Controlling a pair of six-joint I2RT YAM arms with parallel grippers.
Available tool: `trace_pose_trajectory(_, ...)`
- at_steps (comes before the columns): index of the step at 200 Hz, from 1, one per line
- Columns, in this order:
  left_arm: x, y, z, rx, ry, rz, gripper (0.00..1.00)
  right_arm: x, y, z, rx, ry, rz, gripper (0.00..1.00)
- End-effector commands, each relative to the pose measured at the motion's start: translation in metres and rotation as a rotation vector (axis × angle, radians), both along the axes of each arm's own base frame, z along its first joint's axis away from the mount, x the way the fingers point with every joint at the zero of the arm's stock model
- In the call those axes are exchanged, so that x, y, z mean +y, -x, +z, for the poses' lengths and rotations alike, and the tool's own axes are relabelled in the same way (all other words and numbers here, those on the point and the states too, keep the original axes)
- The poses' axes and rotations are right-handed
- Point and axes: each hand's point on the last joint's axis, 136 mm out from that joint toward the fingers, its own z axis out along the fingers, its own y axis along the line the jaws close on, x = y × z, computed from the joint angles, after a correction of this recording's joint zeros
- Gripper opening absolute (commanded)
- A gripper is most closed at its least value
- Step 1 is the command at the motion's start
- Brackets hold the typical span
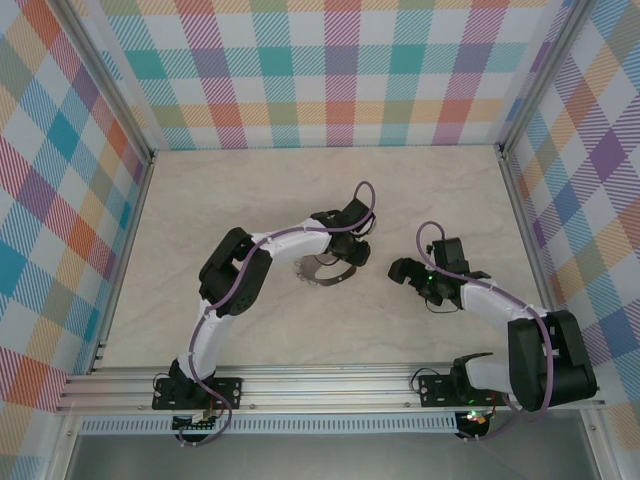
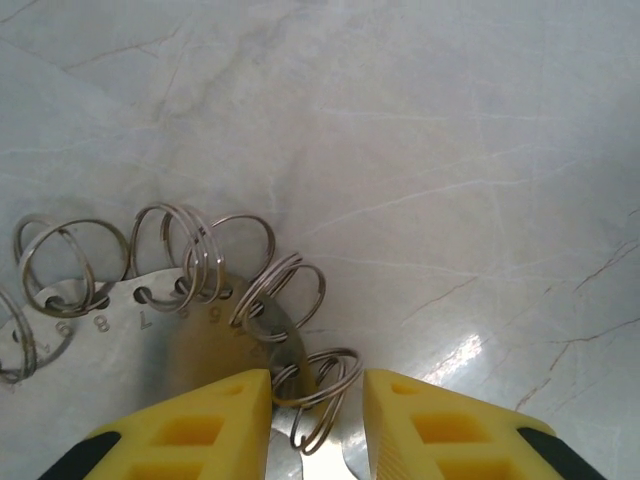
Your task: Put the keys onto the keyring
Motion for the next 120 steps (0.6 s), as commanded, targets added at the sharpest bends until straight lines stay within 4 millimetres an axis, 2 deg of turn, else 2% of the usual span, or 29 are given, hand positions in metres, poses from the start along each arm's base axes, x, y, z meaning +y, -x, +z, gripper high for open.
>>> trace_pose_trajectory(1, -0.005, -0.001, -0.002, -0.003, -0.014, -0.001, 0.29, 0.003, 0.001, -0.015, 0.018, -0.003, 0.021, 0.96)
trace_pose_trajectory(45, -0.002, -0.002, -0.008, -0.002, -0.031, 0.007, 0.26, 0.003, 0.0, -0.014, 0.013, -0.001, 0.026, 0.96)
trace_pose_trajectory(68, 0.0, -0.002, -0.008, -0.005, -0.039, 0.012, 0.14, 0.002, -0.001, -0.009, 0.005, 0.0, 0.016, 1.0)
trace_pose_trajectory(87, 0.002, -0.002, -0.006, -0.01, -0.043, 0.022, 0.03, -0.004, -0.004, -0.004, 0.003, 0.025, -0.019, 1.0)
trace_pose_trajectory(96, 0.003, -0.002, -0.003, -0.017, -0.042, 0.025, 0.0, -0.007, -0.005, -0.002, 0.005, 0.038, -0.035, 1.0)
trace_pose_trajectory(120, 0.008, -0.003, 0.01, -0.046, -0.051, 0.021, 0.0, -0.005, -0.01, 0.011, -0.02, 0.029, -0.027, 1.0)
